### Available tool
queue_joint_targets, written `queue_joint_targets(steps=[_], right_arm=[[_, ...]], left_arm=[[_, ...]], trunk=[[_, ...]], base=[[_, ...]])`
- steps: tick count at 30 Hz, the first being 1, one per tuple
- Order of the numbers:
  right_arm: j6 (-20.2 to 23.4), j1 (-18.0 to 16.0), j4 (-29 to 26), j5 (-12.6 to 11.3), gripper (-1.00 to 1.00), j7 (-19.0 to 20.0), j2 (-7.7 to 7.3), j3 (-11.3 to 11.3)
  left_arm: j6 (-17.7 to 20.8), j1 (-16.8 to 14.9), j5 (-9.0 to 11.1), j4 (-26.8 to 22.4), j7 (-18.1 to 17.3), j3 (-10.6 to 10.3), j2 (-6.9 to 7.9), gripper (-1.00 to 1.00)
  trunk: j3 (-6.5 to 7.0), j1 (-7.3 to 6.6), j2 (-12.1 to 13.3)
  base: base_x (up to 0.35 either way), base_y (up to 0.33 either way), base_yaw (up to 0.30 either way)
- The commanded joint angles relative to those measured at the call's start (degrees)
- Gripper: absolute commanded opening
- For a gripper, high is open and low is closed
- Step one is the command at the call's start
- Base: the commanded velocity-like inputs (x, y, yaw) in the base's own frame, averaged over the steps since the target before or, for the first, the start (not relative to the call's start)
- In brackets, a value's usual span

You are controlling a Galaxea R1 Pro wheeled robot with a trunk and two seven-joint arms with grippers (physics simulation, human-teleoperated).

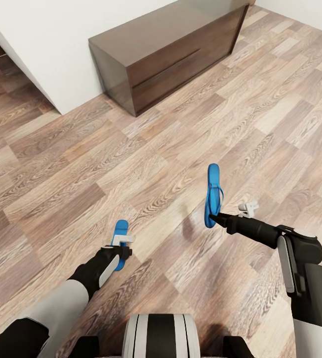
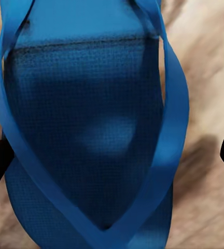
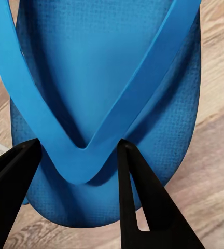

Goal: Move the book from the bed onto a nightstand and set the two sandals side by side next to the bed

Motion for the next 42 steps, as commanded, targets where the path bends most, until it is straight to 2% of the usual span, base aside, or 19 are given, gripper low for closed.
queue_joint_targets(steps=[1, 16, 22, 23, 42], right_arm=[[0.5, 0.0, 0.0, -0.1, -1.00, 0.5, 0.00, -0.1], [0.5, 0.0, 0.0, -0.1, -1.00, 0.5, 0.03, -0.1], [0.5, 0.0, 0.0, -0.1, -1.00, 0.5, -0.02, -0.1], [0.5, 0.0, 0.0, -0.1, -1.00, 0.5, -0.03, -0.1], [0.5, 0.0, 0.0, -0.1, -1.00, 0.6, -0.05, -0.1]], left_arm=[[0.2, 0.0, 0.6, -0.1, 0.5, -0.4, 0.06, 1.00], [0.2, 0.0, 0.7, 0.2, 0.5, -0.1, 0.15, 1.00], [-0.3, 1.1, 0.6, 0.2, 0.4, -0.3, 0.32, 1.00], [-0.3, 1.1, 0.6, 0.2, 0.4, -0.3, 0.34, -1.00], [-0.4, 1.4, 0.8, 0.5, -0.7, -0.3, 0.67, -1.00]], trunk=[[-0.04, -0.01, 0.0], [-0.48, 0.04, 0.0], [-0.48, 0.04, 0.0], [-0.48, 0.04, 0.0], [-0.48, 0.04, 0.0]], base=[[0.000, 0.000, 0.000], [0.000, 0.000, 0.000], [0.000, 0.000, 0.000], [0.000, 0.000, 0.000], [0.000, 0.000, 0.000]])
